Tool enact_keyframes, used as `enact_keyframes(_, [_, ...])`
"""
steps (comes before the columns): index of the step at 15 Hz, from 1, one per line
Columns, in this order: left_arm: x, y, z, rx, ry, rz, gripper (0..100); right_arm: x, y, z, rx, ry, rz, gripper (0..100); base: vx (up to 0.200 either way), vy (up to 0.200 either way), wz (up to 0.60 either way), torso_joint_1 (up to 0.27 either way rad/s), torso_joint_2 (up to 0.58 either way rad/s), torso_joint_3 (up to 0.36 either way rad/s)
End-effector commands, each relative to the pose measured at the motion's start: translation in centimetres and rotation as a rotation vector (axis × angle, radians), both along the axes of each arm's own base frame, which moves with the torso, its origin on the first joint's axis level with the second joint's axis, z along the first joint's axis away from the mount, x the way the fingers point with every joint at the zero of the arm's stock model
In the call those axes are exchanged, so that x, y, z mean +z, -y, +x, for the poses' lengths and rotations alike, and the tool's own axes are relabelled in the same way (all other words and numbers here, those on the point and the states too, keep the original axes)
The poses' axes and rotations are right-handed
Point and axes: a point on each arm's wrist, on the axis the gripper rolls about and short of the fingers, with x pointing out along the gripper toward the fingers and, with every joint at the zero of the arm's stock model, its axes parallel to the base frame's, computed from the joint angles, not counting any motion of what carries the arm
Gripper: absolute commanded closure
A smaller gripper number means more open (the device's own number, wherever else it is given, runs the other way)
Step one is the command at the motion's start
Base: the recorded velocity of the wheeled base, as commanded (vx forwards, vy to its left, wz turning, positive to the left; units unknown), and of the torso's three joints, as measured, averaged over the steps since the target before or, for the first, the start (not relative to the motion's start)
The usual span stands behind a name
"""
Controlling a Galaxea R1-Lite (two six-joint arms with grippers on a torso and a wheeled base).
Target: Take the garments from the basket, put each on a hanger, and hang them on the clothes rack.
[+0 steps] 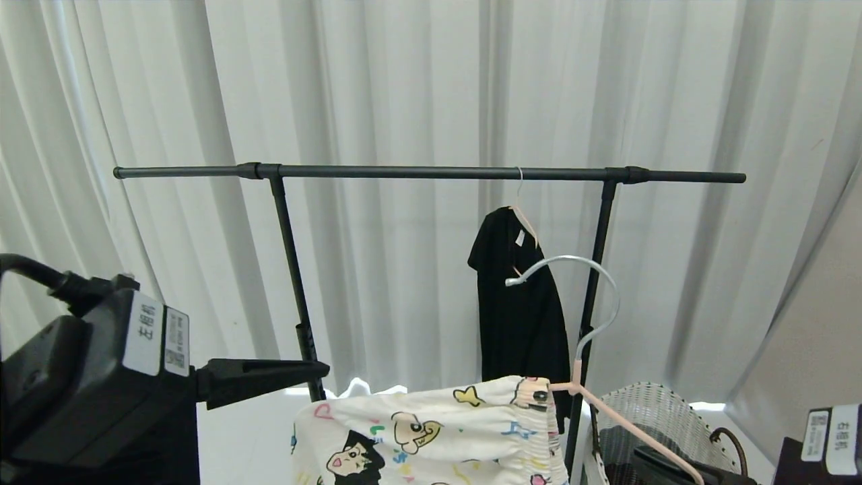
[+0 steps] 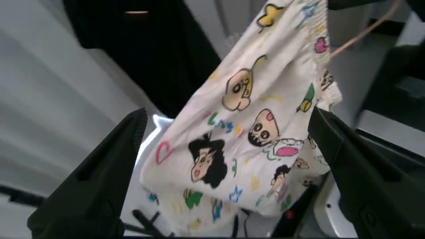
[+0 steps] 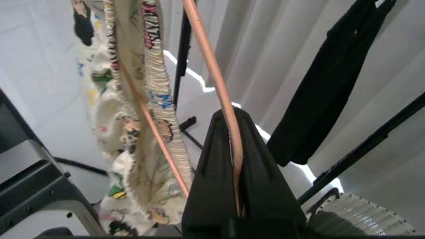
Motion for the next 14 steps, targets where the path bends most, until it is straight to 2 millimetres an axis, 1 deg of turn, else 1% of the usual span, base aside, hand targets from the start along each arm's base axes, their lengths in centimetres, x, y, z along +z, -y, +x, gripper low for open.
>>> enact_keyframes(1, [-0.9,0.9,0.4,-0.032,-0.040,0.035,0,-0.3,0.0,-0.7,0.049,0.002,-0.010,100,0.000,0.000,0.00,0.000,0.00,0.000])
enact_keyframes(4, [-1.5,1.8,1.0,-0.034,-0.055,0.049,0,-0.7,0.0,-1.5,0.101,0.007,-0.032,100,0.000,0.000,0.00,0.000,0.00,0.000])
enact_keyframes(5, [-1.6,1.8,1.0,-0.035,-0.056,0.049,0,-0.7,0.0,-1.5,0.103,0.014,-0.037,100,0.000,0.000,0.00,0.000,0.00,0.000])
enact_keyframes(7, [-2.6,1.8,0.5,-0.105,-0.092,0.059,0,-0.7,0.0,-1.5,0.107,0.022,-0.044,100,0.000,0.000,0.00,0.000,0.00,0.000])
enact_keyframes(9, [-2.9,2.1,0.7,-0.117,-0.111,0.072,0,-0.7,0.0,-1.5,0.110,0.026,-0.047,100,0.000,0.000,0.00,0.000,0.00,0.000])
enact_keyframes(12, [-3.1,2.7,1.1,-0.119,-0.122,0.085,0,-0.7,0.0,-1.7,0.123,0.028,-0.050,100,0.000,0.000,0.00,0.000,0.00,0.000])
enact_keyframes(14, [-3.0,3.5,1.5,-0.142,-0.134,0.085,0,-0.8,-0.1,-1.9,0.135,0.027,-0.051,100,0.000,0.000,0.00,0.000,0.00,0.000])
